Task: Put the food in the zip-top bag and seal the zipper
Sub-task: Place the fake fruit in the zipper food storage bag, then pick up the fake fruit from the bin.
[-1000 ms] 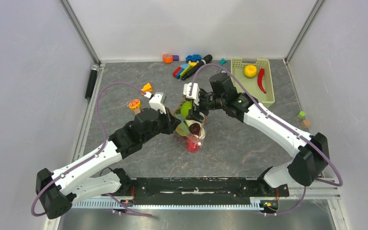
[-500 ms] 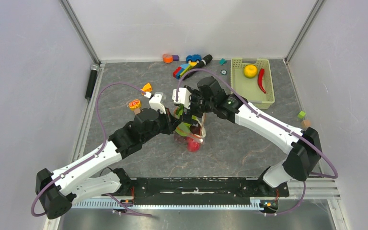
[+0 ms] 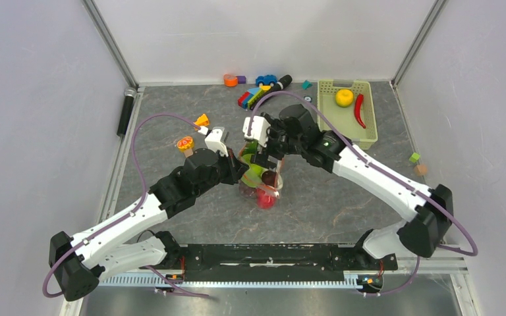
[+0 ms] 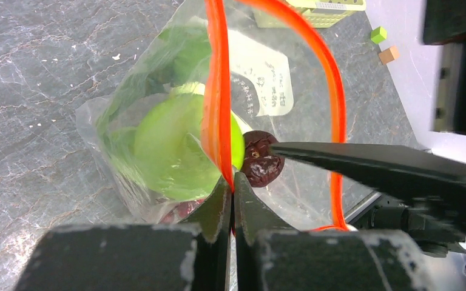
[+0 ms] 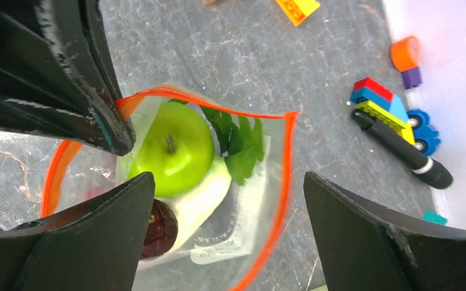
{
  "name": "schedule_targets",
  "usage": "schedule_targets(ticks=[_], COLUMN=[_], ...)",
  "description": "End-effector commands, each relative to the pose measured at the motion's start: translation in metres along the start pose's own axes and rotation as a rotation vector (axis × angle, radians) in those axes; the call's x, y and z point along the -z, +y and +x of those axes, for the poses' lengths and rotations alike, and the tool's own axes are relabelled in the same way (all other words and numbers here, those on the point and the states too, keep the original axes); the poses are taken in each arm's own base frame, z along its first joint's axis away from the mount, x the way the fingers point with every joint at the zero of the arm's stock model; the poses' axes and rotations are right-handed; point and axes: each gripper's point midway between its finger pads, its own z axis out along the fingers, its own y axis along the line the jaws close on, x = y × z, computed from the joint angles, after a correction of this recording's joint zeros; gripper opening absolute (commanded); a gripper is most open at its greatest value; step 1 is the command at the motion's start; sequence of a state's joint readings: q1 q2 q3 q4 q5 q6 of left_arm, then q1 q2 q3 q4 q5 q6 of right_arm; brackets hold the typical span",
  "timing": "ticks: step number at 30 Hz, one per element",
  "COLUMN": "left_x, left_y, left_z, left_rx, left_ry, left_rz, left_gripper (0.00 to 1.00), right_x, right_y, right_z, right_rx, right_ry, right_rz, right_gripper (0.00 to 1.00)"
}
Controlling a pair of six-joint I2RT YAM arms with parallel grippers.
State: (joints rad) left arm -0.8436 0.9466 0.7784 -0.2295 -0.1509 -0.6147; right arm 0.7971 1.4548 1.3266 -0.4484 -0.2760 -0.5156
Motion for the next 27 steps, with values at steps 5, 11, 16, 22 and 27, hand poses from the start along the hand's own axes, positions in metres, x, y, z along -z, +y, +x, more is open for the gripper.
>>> schedule_targets(ticks=[5,11,16,22,27], left_x=[-0.001,-0.001,0.001,0.000,-0.001], left_y=[-0.006,-0.005,-0.002,0.000,0.001], left_z=[-0.006,-0.006,-0.008,-0.009,-0.008], left_rx=[-0.027,-0.029,-0.031,-0.038,-0.046], left_ry=[-0.024,-0.024,-0.034,-0.039,-0.034], left_rz=[0.028,0.022,0.012,0.000,-0.005], left_gripper=[0.03,0.03,0.03,0.03,0.03], right_x=[0.064,0.092,0.110,0.128,0.145], right_y=[-0.041,-0.088,-0.137,-0.195,-0.243], right_z=[-0.030,-0.004,0.036,0.109,0.171], right_rx=[-0.112,-0.259,-0.438,-0.533,-0.594], right_ry=[-0.152,-0.115,-0.089,0.067,0.219], right_rz=[0.341,0.613,0.775,1.000,1.189], right_gripper=[0.98,0.98,0.98,0.98,0.98])
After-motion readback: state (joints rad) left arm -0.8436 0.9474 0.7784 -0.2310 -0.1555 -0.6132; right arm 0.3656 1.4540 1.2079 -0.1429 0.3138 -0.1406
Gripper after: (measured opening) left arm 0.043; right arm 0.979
